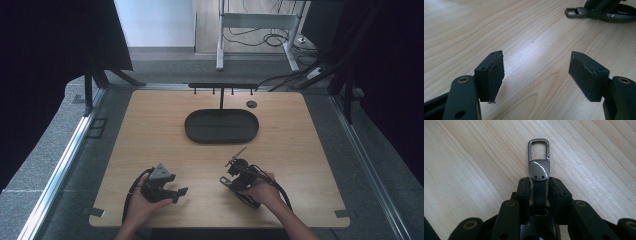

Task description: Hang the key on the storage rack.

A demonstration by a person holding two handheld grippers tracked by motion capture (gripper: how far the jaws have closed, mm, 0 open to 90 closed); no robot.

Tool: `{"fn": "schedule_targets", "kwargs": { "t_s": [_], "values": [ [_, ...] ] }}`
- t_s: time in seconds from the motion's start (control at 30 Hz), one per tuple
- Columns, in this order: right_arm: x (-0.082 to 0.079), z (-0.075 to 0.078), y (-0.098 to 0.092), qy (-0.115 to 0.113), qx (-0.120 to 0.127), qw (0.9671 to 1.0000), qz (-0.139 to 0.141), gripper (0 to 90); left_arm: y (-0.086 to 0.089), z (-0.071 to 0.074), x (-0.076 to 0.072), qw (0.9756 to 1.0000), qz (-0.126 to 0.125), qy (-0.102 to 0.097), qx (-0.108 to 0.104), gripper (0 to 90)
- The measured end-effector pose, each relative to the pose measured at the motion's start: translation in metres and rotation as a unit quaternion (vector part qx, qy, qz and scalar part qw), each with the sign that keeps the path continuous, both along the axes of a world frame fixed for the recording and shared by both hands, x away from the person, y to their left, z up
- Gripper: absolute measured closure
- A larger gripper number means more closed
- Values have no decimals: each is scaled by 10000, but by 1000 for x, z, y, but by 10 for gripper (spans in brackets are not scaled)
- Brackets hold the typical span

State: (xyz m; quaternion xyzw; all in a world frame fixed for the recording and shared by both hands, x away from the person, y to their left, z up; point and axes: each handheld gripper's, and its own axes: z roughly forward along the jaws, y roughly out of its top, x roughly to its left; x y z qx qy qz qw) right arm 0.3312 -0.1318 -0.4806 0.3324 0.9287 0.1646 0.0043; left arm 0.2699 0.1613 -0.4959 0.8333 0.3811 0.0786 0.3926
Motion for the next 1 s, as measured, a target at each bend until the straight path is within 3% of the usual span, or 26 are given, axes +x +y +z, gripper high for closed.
{"fn": "schedule_targets", "kwargs": {
  "t_s": [0.2,0.53,1.0],
  "values": [
    [-1,0,2,-42,-95,9999,7,732,-1,-1,0,10000,-28,7,21,292],
    [-4,1,11,-156,-483,9987,-14,752,-2,-1,0,10000,-41,14,73,291],
    [-4,1,11,-116,-470,9988,-45,794,-4,-2,0,9999,-37,29,90,290]
  ]
}}
